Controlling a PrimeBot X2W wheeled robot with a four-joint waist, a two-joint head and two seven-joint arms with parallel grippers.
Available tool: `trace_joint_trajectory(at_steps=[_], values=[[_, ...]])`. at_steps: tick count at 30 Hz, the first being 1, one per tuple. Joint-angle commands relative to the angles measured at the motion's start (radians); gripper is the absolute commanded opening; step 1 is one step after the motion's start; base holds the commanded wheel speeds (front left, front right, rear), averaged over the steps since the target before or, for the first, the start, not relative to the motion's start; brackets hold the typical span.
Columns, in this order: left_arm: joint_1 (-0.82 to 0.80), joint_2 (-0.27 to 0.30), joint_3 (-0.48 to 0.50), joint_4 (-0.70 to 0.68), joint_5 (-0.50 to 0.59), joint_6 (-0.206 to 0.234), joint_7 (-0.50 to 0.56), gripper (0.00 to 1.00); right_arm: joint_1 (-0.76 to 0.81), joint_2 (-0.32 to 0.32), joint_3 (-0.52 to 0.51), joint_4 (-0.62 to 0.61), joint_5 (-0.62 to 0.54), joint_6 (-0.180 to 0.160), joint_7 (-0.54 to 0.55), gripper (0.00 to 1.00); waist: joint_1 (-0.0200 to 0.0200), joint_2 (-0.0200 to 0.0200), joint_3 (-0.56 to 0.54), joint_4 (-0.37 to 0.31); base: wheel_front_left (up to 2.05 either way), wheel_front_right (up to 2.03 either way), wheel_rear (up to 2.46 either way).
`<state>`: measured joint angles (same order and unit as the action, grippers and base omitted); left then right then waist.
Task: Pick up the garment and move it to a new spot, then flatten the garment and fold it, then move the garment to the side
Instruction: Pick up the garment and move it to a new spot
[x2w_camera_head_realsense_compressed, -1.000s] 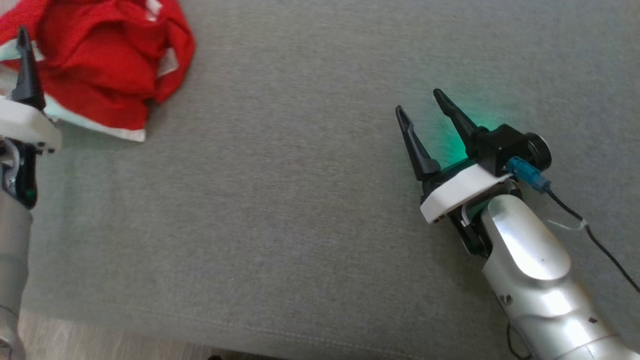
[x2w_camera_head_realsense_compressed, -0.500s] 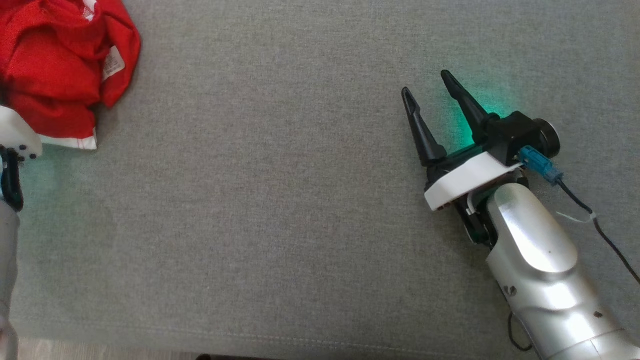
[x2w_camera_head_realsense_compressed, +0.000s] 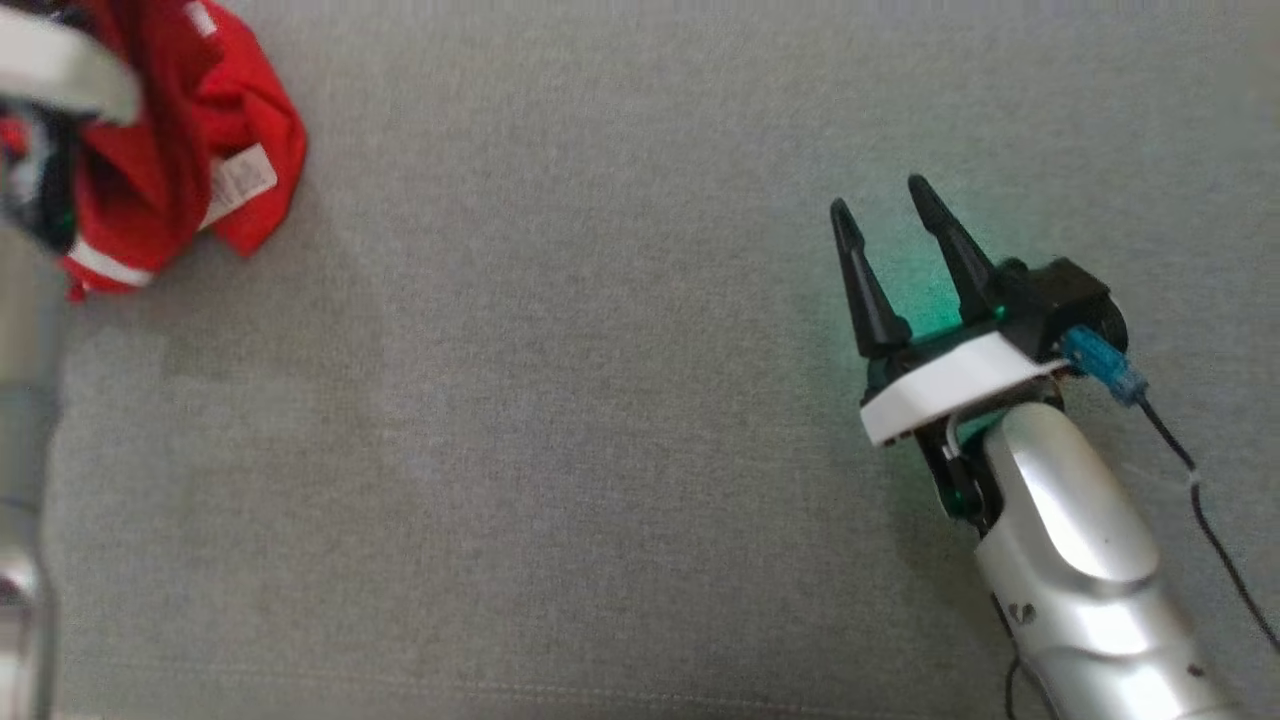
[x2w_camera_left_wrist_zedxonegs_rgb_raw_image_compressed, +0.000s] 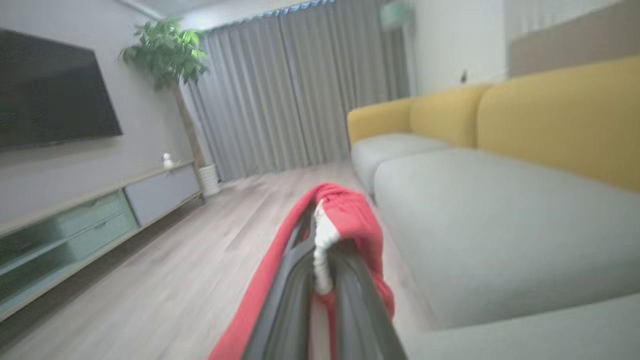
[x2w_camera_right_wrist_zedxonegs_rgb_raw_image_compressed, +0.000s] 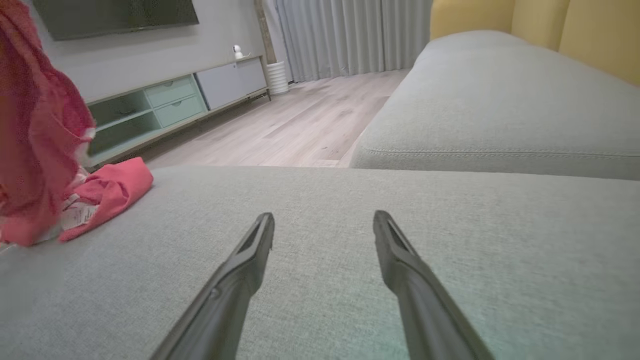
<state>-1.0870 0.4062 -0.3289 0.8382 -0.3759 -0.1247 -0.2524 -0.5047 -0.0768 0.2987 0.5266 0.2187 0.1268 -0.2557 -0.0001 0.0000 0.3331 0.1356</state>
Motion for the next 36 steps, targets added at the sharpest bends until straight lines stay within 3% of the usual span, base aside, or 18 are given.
trace_joint_trajectory(at_steps=[1, 11, 17, 23, 24, 25, 26, 33, 36], values=[[-0.042, 0.023, 0.004, -0.076, -0.002, -0.003, -0.009, 0.0, 0.021, 0.019, -0.002, -0.038, 0.01, 0.004, -0.006, 1.0, 0.0001, 0.0, -0.046, -0.02, 0.0, 0.0, 0.0], [0.055, -0.134, -0.169, -0.349, -0.116, -0.006, -0.002, 0.0, 0.098, 0.026, -0.011, -0.076, 0.083, 0.004, -0.006, 1.0, 0.0001, 0.0, -0.186, -0.135, 0.0, 0.0, 0.0], [0.188, -0.242, -0.208, -0.39, -0.182, -0.001, -0.003, 0.0, 0.104, 0.026, 0.022, -0.091, 0.122, 0.004, -0.006, 1.0, 0.0001, 0.0, -0.215, -0.236, 0.0, 0.0, 0.0], [0.322, -0.331, -0.28, -0.341, -0.198, 0.018, -0.007, 0.0, 0.119, 0.026, 0.025, -0.083, 0.123, 0.004, -0.006, 1.0, 0.0001, 0.0, -0.229, -0.296, 0.0, 0.0, 0.0], [0.343, -0.337, -0.291, -0.322, -0.197, 0.028, -0.007, 0.27, 0.123, 0.026, 0.026, -0.081, 0.123, 0.004, -0.006, 1.0, 0.0001, 0.0, -0.233, -0.299, 0.0, 0.0, 0.0], [0.363, -0.342, -0.302, -0.303, -0.197, 0.035, -0.008, 0.74, 0.127, 0.026, 0.027, -0.08, 0.123, 0.004, -0.006, 1.0, 0.0001, 0.0, -0.236, -0.3, 0.0, 0.0, 0.0], [0.385, -0.345, -0.31, -0.283, -0.198, 0.041, -0.008, 1.0, 0.13, 0.026, 0.027, -0.079, 0.124, 0.004, -0.006, 1.0, 0.0001, 0.0, -0.242, -0.301, 0.0, 0.0, 0.0], [0.523, -0.351, -0.287, -0.23, -0.21, 0.059, -0.009, 1.0, 0.166, 0.026, 0.009, -0.079, 0.124, 0.004, -0.006, 1.0, 0.0001, 0.0, -0.278, -0.272, 0.0, 0.0, 0.0], [0.59, -0.321, -0.236, -0.246, -0.182, 0.075, -0.009, 1.0, 0.188, 0.026, -0.003, -0.079, 0.121, 0.004, -0.006, 1.0, 0.0001, 0.0, -0.3, -0.251, 0.0, 0.0, 0.0]])
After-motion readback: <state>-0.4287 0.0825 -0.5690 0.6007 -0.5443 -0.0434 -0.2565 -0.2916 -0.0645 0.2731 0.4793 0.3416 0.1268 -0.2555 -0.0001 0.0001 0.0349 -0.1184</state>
